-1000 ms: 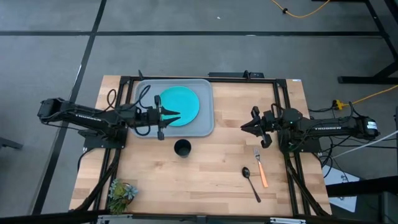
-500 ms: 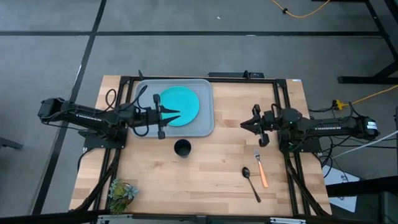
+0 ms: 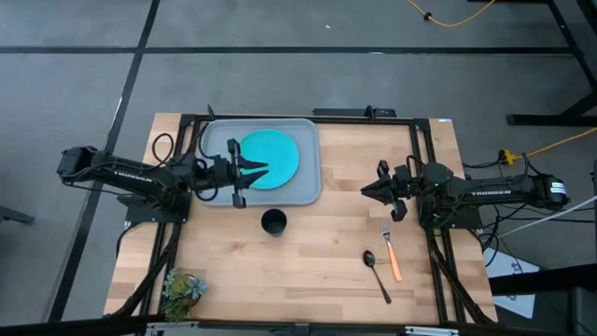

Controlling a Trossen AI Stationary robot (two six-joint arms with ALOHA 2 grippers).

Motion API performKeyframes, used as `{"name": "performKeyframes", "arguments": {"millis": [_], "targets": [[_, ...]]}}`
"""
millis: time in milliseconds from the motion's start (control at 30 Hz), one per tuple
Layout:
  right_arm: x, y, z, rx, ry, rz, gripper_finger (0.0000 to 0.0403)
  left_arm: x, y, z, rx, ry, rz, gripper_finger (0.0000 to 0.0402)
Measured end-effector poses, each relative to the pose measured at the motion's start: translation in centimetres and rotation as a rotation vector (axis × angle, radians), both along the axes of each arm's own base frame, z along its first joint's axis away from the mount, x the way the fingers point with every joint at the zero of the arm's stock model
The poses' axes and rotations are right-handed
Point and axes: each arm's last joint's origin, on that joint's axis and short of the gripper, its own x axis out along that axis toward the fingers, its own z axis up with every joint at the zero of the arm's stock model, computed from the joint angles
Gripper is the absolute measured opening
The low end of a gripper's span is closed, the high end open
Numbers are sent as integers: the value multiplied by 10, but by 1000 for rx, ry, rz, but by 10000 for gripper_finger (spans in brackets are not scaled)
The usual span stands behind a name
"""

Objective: Pick and place plate/cup/fork/spoon on tray
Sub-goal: Put the black cup on the serving tray to the top left of the blue plate

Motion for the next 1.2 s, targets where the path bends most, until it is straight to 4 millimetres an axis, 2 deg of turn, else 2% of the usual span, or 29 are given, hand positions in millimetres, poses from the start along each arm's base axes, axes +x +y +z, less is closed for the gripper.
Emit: {"name": "performKeyframes", "arguments": {"millis": [433,700,767,867,1067,1200], "targets": [[0,0,-1,-24,3,-1,46,0,-3,0,37,-1,-103,66],[0,0,-2,26,24,3,46,1,-2,-1,20,21,-85,65],[0,0,-2,78,29,7,46,8,0,-7,-27,148,-78,65],[0,0,-2,121,36,9,46,21,3,-16,-32,451,-54,65],[0,0,-5,133,74,15,46,47,-8,7,72,850,-105,65],[0,0,-9,140,111,14,46,57,-19,18,43,993,-140,65]]}}
